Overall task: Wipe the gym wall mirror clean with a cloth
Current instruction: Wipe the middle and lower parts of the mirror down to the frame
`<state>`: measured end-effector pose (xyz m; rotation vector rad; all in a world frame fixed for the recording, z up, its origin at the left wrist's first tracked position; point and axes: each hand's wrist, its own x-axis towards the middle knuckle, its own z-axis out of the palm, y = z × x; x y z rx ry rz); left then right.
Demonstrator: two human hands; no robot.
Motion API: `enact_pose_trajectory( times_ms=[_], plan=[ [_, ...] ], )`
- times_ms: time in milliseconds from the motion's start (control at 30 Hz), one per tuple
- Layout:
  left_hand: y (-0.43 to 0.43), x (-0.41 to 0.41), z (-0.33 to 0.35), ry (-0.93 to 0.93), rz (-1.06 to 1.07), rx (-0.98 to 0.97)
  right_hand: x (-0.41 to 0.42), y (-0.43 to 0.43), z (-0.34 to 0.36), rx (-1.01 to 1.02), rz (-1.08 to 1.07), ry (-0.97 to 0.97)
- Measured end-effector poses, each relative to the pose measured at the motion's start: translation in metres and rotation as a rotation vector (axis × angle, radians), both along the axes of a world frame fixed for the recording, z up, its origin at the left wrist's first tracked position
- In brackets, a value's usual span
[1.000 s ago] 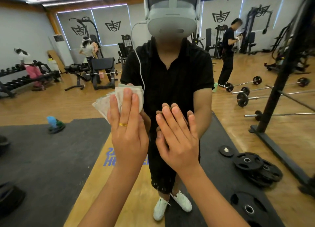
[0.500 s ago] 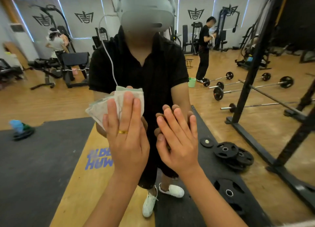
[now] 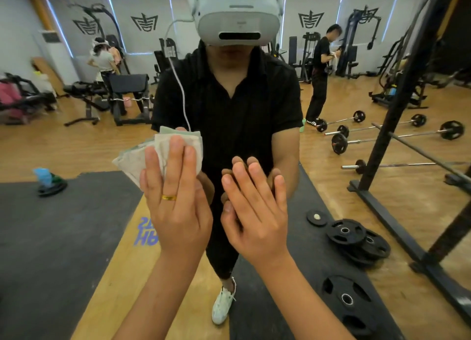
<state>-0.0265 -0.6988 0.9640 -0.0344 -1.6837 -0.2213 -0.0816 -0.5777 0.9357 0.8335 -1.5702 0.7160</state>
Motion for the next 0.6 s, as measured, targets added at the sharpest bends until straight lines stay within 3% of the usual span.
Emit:
enact_pose_trajectory(
  times_ms=[133, 333, 600],
  plan=[
    [0.012, -0.008, 0.006, 0.021, -0.007, 0.061, -0.001, 0.001, 0.000, 0.027, 0.043, -0.005],
    [0.010, -0.006, 0.044, -0.020, -0.009, -0.095, -0.002, 0.003, 0.000, 0.019, 0.069, -0.009],
    [0.013, -0.002, 0.017, -0.028, 0.046, -0.093, 0.004, 0.022, 0.006, 0.079, 0.249, -0.045]
  ],
)
